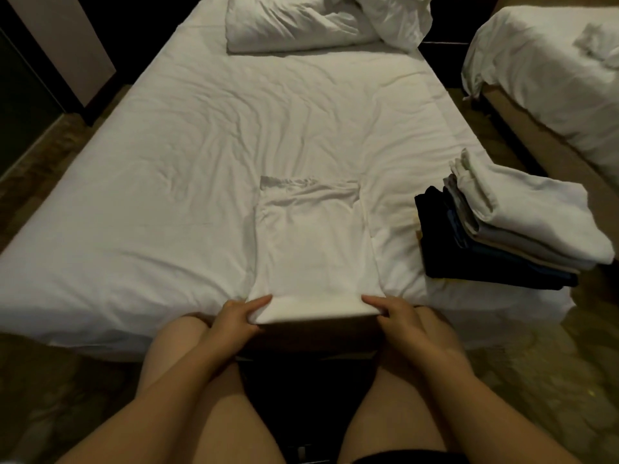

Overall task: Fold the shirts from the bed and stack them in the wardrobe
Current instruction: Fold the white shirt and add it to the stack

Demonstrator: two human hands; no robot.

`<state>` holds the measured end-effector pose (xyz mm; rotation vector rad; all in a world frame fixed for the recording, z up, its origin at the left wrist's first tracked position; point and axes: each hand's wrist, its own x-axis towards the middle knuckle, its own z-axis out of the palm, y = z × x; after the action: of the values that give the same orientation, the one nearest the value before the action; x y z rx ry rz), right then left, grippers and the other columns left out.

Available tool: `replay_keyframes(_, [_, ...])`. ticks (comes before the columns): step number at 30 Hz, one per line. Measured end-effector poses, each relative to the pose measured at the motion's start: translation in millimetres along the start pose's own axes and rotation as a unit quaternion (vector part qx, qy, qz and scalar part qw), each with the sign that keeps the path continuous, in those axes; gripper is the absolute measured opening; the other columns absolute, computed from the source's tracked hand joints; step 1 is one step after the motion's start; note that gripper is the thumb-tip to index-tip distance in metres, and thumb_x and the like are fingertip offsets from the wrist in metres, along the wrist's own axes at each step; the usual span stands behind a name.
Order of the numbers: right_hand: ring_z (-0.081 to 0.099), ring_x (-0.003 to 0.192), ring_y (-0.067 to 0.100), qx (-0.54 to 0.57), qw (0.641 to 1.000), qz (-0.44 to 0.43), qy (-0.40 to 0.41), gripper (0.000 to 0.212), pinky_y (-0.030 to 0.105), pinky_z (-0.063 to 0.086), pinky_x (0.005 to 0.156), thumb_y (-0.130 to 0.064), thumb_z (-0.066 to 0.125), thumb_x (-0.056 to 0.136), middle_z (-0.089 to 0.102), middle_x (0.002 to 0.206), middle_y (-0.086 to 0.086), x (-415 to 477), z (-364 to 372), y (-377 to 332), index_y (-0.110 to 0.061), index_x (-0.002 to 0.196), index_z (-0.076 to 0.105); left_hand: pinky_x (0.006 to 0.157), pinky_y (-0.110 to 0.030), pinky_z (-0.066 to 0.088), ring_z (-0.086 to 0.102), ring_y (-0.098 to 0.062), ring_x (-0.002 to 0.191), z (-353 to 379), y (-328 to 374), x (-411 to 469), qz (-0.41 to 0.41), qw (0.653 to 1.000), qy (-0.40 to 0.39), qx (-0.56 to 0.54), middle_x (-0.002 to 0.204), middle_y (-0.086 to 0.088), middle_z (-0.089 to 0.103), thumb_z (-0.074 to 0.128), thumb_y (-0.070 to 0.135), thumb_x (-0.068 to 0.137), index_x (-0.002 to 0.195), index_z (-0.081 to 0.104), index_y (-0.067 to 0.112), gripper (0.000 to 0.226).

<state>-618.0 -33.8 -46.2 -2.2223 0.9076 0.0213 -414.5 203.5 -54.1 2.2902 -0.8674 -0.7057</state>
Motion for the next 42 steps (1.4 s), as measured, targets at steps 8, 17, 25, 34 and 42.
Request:
replay_keyframes(8, [0.048,0.115,0.016,-0.131,0.99,-0.043,-0.017,0.028,0.019,0.027,0.087,-0.027,0.049,0.096,0.056,0.12,-0.002,-34,-36,-21,-0.028,0.12,0.062,0.066,-0.015,0.037,0.058,-0.02,0.079,-16,18,-31,0.023,0.998,0.054,-0.036,0.078,0.001,0.058,0.046,0.027,0.06,0.08,0.073,0.028,0.034])
replay_keyframes(17, [0.052,0.117,0.014,0.231,0.971,0.011,0.062,0.017,0.033,0.039,0.104,-0.019,0.067,0.084,0.058,0.119,-0.009,-30,-31,-11,-0.03,0.096,0.068,0.078,-0.001,0.039,0.055,-0.007,0.099,-18,27,-34,0.014,0.96,0.15,-0.238,0.107,0.0,0.062,0.065,-0.005,0.08,0.09,0.069,0.009,0.018])
replay_keyframes(25, [0.061,0.101,0.025,0.275,0.951,0.056,0.128,0.02,0.023,0.041,0.077,-0.02,0.056,0.093,0.065,0.094,0.002,-26,-22,-33,-0.008,0.104,0.068,0.065,-0.014,0.039,0.052,0.005,0.065,-4,28,-32,0.007,0.966,0.182,-0.186,0.071,0.009,0.061,0.05,0.044,0.079,0.076,0.061,0.028,0.02])
replay_keyframes(34, [0.041,0.058,0.012,0.17,0.965,0.054,0.191,0.039,0.025,0.031,0.054,-0.03,0.057,0.092,0.043,0.057,0.001,14,-24,-39,-0.011,0.059,0.047,0.063,-0.013,0.037,0.055,-0.014,0.077,-30,40,18,0.001,0.975,0.185,-0.12,0.071,0.004,0.063,0.059,0.024,0.091,0.069,0.061,0.026,0.022])
replay_keyframes(42, [0.044,0.065,0.02,0.075,0.972,0.068,0.211,0.047,0.033,0.02,0.058,-0.039,0.051,0.094,0.04,0.055,-0.005,108,-42,-58,-0.019,0.055,0.034,0.06,-0.029,0.037,0.05,-0.007,0.063,-63,57,106,0.006,0.977,0.199,-0.079,0.06,0.011,0.057,0.056,0.041,0.087,0.058,0.056,0.023,0.034])
